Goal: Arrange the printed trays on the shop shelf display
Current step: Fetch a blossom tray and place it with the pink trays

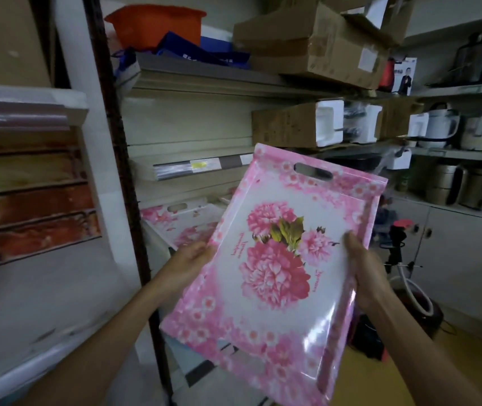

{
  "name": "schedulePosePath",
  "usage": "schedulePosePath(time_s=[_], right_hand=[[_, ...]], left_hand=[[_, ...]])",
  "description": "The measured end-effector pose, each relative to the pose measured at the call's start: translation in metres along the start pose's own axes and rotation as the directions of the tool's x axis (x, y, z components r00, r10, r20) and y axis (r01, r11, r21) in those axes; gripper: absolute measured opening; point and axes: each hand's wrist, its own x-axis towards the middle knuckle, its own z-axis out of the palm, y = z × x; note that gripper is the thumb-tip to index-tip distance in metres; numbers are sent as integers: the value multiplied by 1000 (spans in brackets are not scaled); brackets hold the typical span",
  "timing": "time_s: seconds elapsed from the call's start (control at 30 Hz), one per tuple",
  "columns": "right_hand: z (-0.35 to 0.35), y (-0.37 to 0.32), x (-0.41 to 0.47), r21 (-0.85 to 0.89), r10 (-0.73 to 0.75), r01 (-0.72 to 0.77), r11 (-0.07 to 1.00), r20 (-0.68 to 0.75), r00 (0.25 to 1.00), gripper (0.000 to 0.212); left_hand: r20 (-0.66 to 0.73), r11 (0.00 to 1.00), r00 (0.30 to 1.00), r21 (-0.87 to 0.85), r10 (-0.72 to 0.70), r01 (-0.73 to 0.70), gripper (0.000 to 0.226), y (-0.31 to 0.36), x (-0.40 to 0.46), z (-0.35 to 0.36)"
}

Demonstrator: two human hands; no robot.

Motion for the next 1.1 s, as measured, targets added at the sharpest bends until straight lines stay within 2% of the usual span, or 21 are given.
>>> schedulePosePath(time_s=[0.1, 0.23, 0.37, 0.5, 0.53, 0.67, 0.83, 1.0, 1.1], right_hand=[[13, 7, -10, -40, -6, 7, 999, 33, 999, 44], [37, 23, -15, -92, 28, -16, 996, 128, 991, 54], [78, 39, -22, -77, 52, -34, 996, 243, 969, 45], [135, 64, -29, -68, 103, -84, 994, 360, 927, 74], [151, 68, -33, -86, 137, -113, 990, 371, 918, 75], [216, 90, -51, -98, 191, -165, 981, 392, 900, 52], [289, 98, -94, 10, 148, -182, 983, 536, 831, 23], [346, 107, -129, 2, 119, -154, 988, 619, 776, 19], [374, 109, -149, -46, 171, -185, 982, 640, 749, 29]], left_hand=[[-18, 996, 1000, -92, -22, 20, 33, -10, -30, -7], [-102, 992, 993, -116, -52, 40, 32, -24, -66, -23], [-270, 990, 960, -134, -81, 46, 27, -34, -100, -51], [-404, 997, 913, -79, -53, 23, 21, -43, -138, -95], [-430, 997, 901, -72, -61, 33, 21, -45, -147, -107], [-522, 997, 849, -57, -81, 59, 22, -53, -189, -157], [-612, 993, 782, -71, -115, 91, 27, -62, -239, -213], [-655, 993, 746, -75, -121, 95, 28, -70, -276, -259], [-677, 993, 726, -94, -119, 75, 24, -70, -292, -280]])
